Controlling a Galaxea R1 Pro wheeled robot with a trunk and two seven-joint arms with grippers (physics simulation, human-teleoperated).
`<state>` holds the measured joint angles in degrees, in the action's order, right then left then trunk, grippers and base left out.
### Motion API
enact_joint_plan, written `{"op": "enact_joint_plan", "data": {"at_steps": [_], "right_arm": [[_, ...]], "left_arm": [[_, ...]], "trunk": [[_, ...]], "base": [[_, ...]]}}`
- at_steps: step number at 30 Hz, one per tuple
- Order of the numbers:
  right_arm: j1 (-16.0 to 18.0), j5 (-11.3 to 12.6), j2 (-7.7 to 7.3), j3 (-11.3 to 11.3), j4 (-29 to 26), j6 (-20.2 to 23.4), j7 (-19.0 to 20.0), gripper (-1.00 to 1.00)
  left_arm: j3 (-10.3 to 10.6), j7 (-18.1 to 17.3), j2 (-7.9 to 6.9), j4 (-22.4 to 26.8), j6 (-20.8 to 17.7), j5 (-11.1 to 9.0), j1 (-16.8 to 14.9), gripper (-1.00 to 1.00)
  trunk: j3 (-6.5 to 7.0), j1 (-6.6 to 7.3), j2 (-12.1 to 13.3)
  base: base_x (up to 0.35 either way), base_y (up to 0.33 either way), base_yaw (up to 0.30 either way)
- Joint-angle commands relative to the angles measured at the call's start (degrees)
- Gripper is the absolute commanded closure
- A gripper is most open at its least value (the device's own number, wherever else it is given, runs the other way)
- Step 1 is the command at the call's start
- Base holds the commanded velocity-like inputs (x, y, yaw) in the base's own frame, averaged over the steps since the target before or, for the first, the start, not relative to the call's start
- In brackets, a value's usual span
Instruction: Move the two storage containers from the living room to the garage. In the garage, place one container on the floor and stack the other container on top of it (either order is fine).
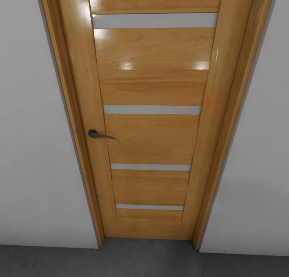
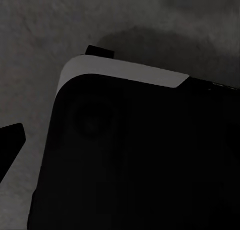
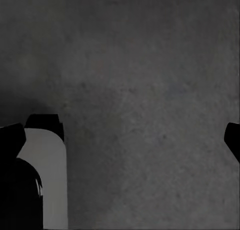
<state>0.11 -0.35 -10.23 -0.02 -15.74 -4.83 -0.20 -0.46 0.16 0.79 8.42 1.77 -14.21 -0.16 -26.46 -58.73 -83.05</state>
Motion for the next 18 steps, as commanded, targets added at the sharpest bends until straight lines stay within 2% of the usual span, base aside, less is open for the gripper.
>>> {"op": "enact_joint_plan", "data": {"at_steps": [1, 9, 12, 14, 15, 16, 17, 18], "right_arm": [[-0.02, -0.03, -0.06, 0.02, -1.1, 0.05, -0.08, -1.0], [0.08, -0.58, -0.13, 0.15, -11.77, 4.04, -3.59, -1.0], [1.04, -1.96, 0.69, 0.17, -15.9, 7.37, -4.37, -1.0], [3.44, -3.8, 2.79, 0.18, -18.66, 10.93, -4.67, -1.0], [8.55, -6.49, 6.6, 0.19, -20.51, 16.01, -5.02, -1.0], [10.05, -7.02, 7.57, 0.19, -20.75, 17.07, -5.09, -1.0], [13.02, -7.87, 9.51, 0.19, -21.06, 18.91, -5.16, -1.0], [14.45, -8.18, 10.42, 0.19, -21.17, 19.64, -5.18, -1.0]], "left_arm": [[-0.02, 0.02, 0.01, 0.0, 0.15, -0.37, -0.01, -1.0], [0.07, 0.01, 0.19, -0.06, 0.16, -0.48, -0.01, -1.0], [0.08, 0.01, 0.2, -0.07, 0.16, -0.52, -0.01, -1.0], [0.11, 0.01, 0.23, -0.07, 0.16, -0.46, -0.01, -1.0], [0.19, 0.01, 0.25, -0.07, 0.16, -0.29, -0.01, -1.0], [0.23, 0.01, 0.27, -0.07, 0.16, -0.26, -0.01, -1.0], [0.28, 0.01, 0.3, -0.07, 0.16, -0.16, -0.01, -1.0], [0.3, 0.01, 0.31, -0.07, 0.16, -0.11, -0.01, -1.0]], "trunk": [[-0.06, 0.0, -0.03], [-0.06, 0.0, -0.03], [-0.06, 0.0, -0.03], [-0.06, 0.0, -0.03], [-0.06, 0.0, -0.03], [-0.06, 0.0, -0.03], [-0.06, 0.0, -0.03], [-0.06, 0.0, -0.03]], "base": [[0.0, 0.0, 0.0], [0.0, 0.0, 0.0], [0.0, 0.0, 0.0], [0.0, 0.0, 0.0], [0.0, 0.0, 0.0], [0.0, 0.0, 0.0], [0.0, 0.0, 0.0], [0.0, 0.0, 0.0]]}}
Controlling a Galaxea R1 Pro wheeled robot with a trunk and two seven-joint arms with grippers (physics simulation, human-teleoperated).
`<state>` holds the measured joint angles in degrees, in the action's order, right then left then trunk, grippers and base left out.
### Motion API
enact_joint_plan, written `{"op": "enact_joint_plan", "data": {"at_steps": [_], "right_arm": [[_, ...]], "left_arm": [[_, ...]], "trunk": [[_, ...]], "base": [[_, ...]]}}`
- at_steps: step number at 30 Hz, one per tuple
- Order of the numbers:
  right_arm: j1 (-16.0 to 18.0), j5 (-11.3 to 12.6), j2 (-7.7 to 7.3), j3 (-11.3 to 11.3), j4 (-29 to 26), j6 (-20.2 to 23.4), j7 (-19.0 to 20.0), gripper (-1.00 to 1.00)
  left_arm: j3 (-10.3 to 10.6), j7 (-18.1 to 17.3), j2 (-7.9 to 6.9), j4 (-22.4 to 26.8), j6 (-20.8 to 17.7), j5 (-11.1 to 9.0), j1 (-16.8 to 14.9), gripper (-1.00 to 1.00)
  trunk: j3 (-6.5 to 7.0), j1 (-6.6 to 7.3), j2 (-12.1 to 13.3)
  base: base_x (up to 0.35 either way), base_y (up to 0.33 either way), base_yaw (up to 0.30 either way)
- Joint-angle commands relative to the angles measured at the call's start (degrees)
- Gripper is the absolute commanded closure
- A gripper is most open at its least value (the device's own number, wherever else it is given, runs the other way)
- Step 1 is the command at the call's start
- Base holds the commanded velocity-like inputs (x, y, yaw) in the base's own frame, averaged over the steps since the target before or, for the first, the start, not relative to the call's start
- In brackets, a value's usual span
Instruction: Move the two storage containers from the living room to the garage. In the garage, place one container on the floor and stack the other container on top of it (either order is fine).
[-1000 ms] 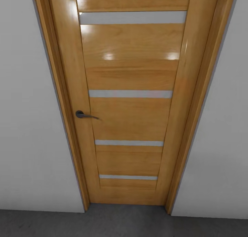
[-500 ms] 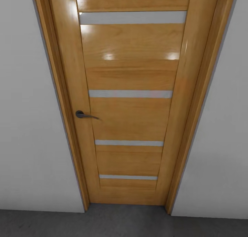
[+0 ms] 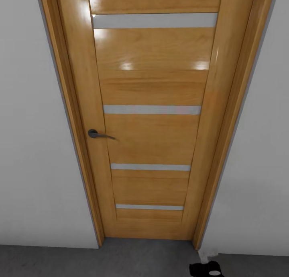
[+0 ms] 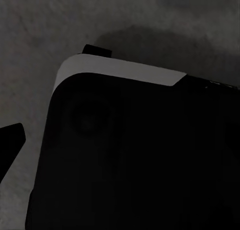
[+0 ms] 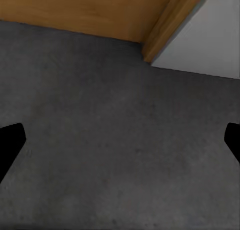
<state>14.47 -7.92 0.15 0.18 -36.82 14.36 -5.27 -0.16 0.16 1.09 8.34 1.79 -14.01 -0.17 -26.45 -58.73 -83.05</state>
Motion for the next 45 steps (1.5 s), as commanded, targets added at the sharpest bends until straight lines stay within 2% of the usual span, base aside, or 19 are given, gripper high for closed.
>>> {"op": "enact_joint_plan", "data": {"at_steps": [1, 3, 4, 7, 14, 20, 23, 26, 27, 29, 32, 36, 45], "right_arm": [[2.74, -1.08, 1.72, 0.0, -0.28, 1.51, -0.13, -1.0], [5.13, -1.45, 3.21, 0.0, -0.41, 2.19, -0.16, -1.0], [7.3, -1.68, 4.51, 0.0, -0.49, 2.65, -0.2, -1.0], [10.98, -1.95, 6.62, 0.0, -0.64, 3.25, -0.2, -1.0], [17.64, -1.93, 9.85, 0.0, -1.44, 5.45, -0.02, -1.0], [22.78, -1.78, 9.85, 0.11, -1.58, 7.72, 0.59, -1.0], [24.2, -1.76, 9.85, 1.01, -1.73, 8.63, 0.78, -1.0], [25.08, -1.72, 9.85, 4.51, -3.1, 9.45, 0.67, -1.0], [25.3, -1.59, 9.85, 6.76, -4.26, 9.5, 0.48, -1.0], [25.49, -1.45, 9.85, 9.81, -5.69, 9.55, 0.23, -1.0], [25.59, -1.37, 9.85, 12.44, -6.59, 9.6, -0.03, -1.0], [25.6, -1.28, 9.85, 13.71, -6.96, 9.57, -0.13, -1.0], [25.63, -1.22, 9.85, 14.32, -7.13, 9.52, -0.01, -1.0]], "left_arm": [[0.03, 0.02, 0.03, 0.01, 0.14, -0.23, -0.01, -1.0], [0.04, 0.02, 0.03, 0.01, 0.14, -0.17, -0.01, -1.0], [0.05, 0.02, 0.04, 0.01, 0.14, -0.12, -0.01, -1.0], [0.07, 0.02, 0.05, 0.01, 0.14, -0.08, -0.01, -1.0], [0.2, 0.02, 0.05, 0.01, 0.14, -0.05, 0.01, -1.0], [0.38, 0.02, 0.05, 0.01, 0.14, -0.1, -0.01, -1.0], [0.4, 0.02, 0.05, 0.01, 0.14, -0.12, -0.01, -1.0], [0.42, 0.02, 0.0, 0.01, 0.14, -0.13, -0.01, -1.0], [0.42, 0.02, -0.01, 0.01, 0.14, -0.13, -0.01, -1.0], [0.42, 0.02, -0.02, 0.01, 0.14, -0.14, -0.01, -1.0], [0.42, 0.02, -0.03, 0.01, 0.14, -0.14, -0.01, -1.0], [0.43, 0.02, -0.03, 0.01, 0.14, -0.14, -0.01, -1.0], [0.38, 0.02, -0.09, 0.01, 0.14, -0.43, 0.0, -1.0]], "trunk": [[-0.07, 0.0, -0.03], [-0.07, 0.0, -0.03], [-0.07, 0.0, -0.03], [-0.07, 0.0, -0.03], [-0.07, 0.0, -0.03], [-0.07, 0.0, -0.03], [-0.07, 0.0, -0.03], [-0.07, 0.0, -0.03], [-0.07, 0.0, -0.03], [-0.07, 0.0, -0.03], [-0.07, 0.0, -0.03], [-0.07, 0.0, -0.03], [-0.07, 0.0, -0.03]], "base": [[0.0, 0.0, 0.0], [0.0, 0.0, 0.0], [0.0, 0.0, 0.0], [0.0, 0.0, 0.0], [0.0, 0.0, 0.0], [0.0, 0.0, 0.0], [0.0, 0.0, 0.0], [0.0, 0.0, 0.0], [0.0, 0.0, 0.0], [0.0, 0.0, 0.0], [0.0, 0.0, 0.0], [0.0, 0.0, 0.0], [0.0, 0.0, 0.0]]}}
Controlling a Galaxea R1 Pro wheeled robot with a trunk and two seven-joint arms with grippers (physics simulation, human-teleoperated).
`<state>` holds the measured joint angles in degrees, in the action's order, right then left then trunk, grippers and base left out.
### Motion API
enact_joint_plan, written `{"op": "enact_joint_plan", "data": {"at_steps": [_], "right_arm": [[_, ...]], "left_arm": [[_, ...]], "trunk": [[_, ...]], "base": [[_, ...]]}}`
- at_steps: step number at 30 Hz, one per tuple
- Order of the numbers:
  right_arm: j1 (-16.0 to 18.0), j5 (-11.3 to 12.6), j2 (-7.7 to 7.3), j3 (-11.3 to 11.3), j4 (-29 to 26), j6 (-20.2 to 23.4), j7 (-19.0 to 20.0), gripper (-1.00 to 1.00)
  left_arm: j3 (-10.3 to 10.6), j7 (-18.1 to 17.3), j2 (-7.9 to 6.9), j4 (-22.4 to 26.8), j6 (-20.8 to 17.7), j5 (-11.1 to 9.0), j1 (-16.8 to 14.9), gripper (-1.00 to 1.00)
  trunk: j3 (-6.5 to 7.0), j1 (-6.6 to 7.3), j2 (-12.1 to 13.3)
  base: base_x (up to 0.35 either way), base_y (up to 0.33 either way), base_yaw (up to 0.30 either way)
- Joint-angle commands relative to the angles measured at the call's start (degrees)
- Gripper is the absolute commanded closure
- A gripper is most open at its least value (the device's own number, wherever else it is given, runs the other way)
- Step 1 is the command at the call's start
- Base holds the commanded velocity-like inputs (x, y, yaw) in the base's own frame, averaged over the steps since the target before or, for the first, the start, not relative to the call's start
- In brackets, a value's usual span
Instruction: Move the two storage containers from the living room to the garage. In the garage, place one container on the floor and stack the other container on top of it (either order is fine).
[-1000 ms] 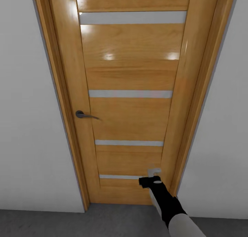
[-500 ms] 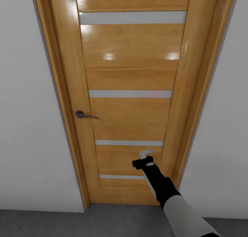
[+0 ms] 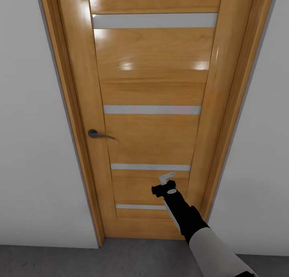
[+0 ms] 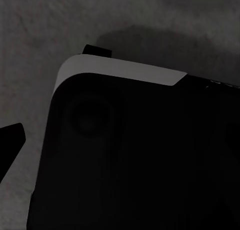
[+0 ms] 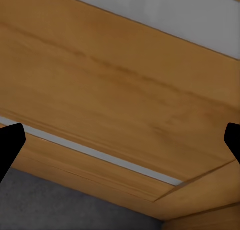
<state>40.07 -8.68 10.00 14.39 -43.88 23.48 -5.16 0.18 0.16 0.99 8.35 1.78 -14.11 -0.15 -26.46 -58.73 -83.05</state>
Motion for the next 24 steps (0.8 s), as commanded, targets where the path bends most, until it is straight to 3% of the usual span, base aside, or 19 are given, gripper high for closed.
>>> {"op": "enact_joint_plan", "data": {"at_steps": [1, 12, 17, 24], "right_arm": [[0.02, -0.46, 0.0, 0.14, -0.07, 0.41, -0.12, -1.0], [0.02, -0.74, 0.0, 0.97, -0.56, -0.03, -0.44, -1.0], [0.05, -1.0, 0.0, 7.3, -1.99, -5.03, -0.09, -1.0], [0.08, -0.88, 0.0, 11.91, -2.43, -11.99, 0.26, -1.0]], "left_arm": [[0.01, 0.02, 0.03, 0.0, 0.15, -0.37, -0.02, -1.0], [-0.27, -0.09, 0.07, 0.05, 0.12, -0.45, -0.03, -1.0], [0.19, -0.23, 0.07, 0.0, 0.0, -0.09, -0.03, -1.0], [0.25, -0.24, 0.07, 0.0, -0.02, -0.05, -0.03, -1.0]], "trunk": [[-0.06, 0.0, -0.03], [-0.06, 0.0, -0.03], [-0.06, 0.0, -0.03], [-0.06, 0.0, -0.03]], "base": [[0.0, 0.0, 0.0], [0.01, 0.0, 0.0], [0.246, 0.0, 0.0], [0.31, 0.0, 0.0]]}}
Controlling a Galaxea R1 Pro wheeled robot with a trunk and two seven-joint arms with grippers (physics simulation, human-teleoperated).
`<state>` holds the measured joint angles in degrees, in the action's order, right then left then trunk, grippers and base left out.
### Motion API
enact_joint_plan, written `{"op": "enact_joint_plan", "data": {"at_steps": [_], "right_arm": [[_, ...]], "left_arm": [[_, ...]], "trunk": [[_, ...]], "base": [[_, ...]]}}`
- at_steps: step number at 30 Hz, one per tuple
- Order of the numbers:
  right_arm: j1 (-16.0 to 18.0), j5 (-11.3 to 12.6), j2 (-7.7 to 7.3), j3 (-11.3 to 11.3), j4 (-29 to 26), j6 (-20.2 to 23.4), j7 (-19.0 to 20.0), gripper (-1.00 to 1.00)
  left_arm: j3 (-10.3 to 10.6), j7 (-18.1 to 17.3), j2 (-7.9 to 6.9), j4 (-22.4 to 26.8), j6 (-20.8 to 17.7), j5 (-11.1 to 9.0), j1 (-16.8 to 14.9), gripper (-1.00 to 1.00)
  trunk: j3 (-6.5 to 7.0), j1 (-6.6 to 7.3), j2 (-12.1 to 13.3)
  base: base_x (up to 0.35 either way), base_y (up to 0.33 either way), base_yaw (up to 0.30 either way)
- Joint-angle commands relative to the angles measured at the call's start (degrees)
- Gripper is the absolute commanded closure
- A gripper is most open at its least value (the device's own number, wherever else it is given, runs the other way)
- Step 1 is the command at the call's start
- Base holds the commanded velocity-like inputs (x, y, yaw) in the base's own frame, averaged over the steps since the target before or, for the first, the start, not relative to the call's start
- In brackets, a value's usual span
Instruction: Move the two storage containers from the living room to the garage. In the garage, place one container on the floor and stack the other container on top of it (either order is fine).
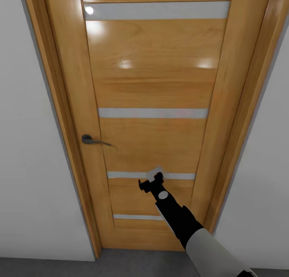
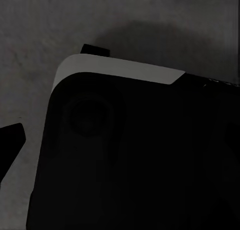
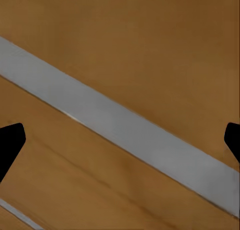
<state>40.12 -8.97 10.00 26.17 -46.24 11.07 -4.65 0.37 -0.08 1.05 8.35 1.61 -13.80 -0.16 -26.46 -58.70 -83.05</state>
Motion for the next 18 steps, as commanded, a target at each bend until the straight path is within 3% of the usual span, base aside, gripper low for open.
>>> {"op": "enact_joint_plan", "data": {"at_steps": [1, 7, 18], "right_arm": [[0.04, -0.58, 0.0, 0.46, -0.09, 0.08, -0.23, -1.0], [0.04, -0.8, 0.0, 1.82, -0.16, -1.27, -0.18, -1.0], [0.18, -1.2, 0.0, 2.03, 0.24, -1.25, -0.26, -1.0]], "left_arm": [[0.06, -0.01, 0.0, 0.0, 0.15, -0.35, -0.02, -1.0], [0.04, -0.01, 0.0, 0.0, 0.28, -0.35, -0.02, -1.0], [-0.1, -0.01, 0.03, 0.0, 0.32, -0.43, -0.02, -1.0]], "trunk": [[-0.06, -0.03, -0.03], [-0.06, -0.03, -0.03], [-0.06, -0.03, -0.03]], "base": [[0.318, 0.0, 0.0], [0.297, 0.0, 0.0], [0.023, 0.0, 0.0]]}}
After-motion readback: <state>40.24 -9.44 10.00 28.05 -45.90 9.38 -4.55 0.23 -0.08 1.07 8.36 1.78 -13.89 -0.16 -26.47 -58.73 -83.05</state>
